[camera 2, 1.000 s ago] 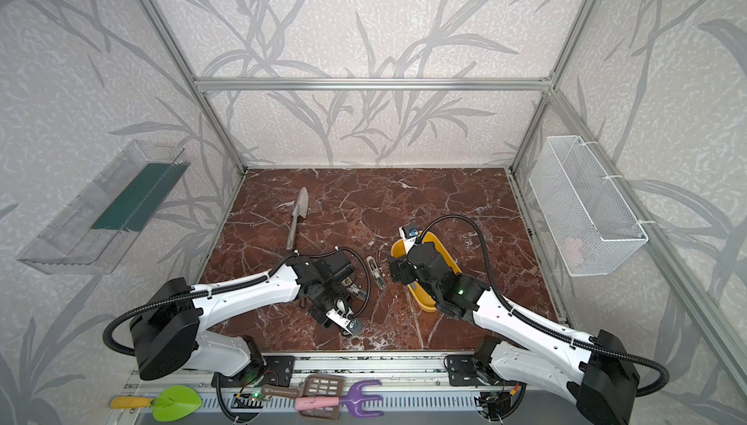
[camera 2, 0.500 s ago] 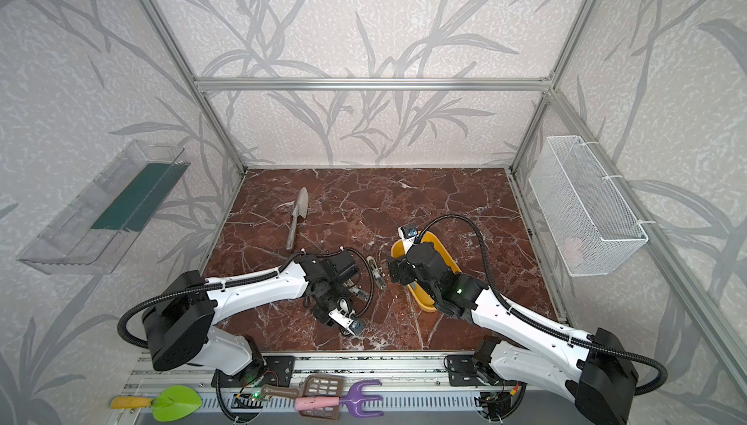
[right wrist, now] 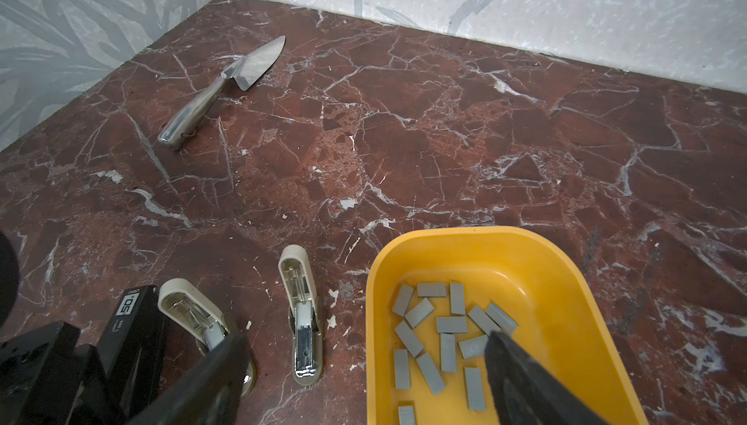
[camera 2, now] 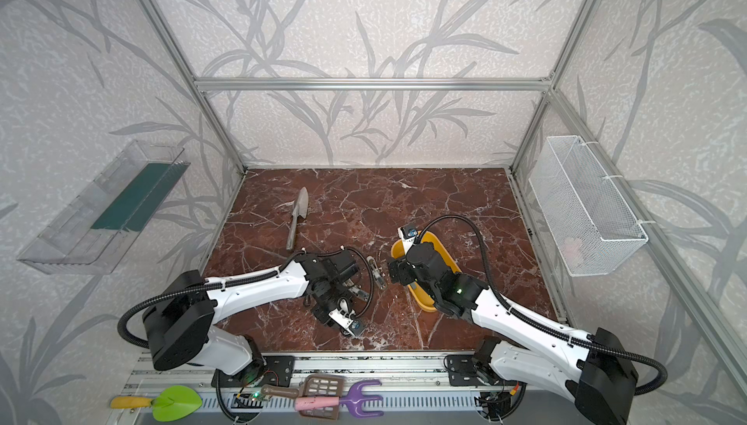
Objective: Load the staples into the stapler
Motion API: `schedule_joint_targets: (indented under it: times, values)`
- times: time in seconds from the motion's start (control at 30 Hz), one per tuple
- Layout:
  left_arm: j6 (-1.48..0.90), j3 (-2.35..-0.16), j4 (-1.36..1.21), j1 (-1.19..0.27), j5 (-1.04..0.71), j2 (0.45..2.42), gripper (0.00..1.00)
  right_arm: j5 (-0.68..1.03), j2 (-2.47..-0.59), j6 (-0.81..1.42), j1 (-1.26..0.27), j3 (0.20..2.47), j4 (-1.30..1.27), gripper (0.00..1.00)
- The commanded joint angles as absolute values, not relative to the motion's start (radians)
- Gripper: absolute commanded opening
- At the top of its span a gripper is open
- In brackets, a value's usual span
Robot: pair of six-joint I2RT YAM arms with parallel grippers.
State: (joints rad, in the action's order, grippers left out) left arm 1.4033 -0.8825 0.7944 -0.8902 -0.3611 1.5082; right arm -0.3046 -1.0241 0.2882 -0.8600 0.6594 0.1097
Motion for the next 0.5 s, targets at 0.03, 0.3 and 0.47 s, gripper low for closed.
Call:
schedule_joint_targets:
  times: [0.03, 0.3, 0.47]
  values:
    - [1.440, -0.904, 0.831, -0.900, -0.383, 1.527, 0.45, -0.297, -1.035, 0.297, -0.858, 0.699, 0.121, 0.92]
    - [1.453, -0.909, 0.831, -0.908, -0.381, 1.539, 0.36, -0.295, -1.040, 0.297, -0.859, 0.700, 0.121, 0.92]
    - [1.463, -0.929, 0.855, -0.908, -0.377, 1.544, 0.15, -0.296, -1.040, 0.297, -0.859, 0.702, 0.123, 0.92]
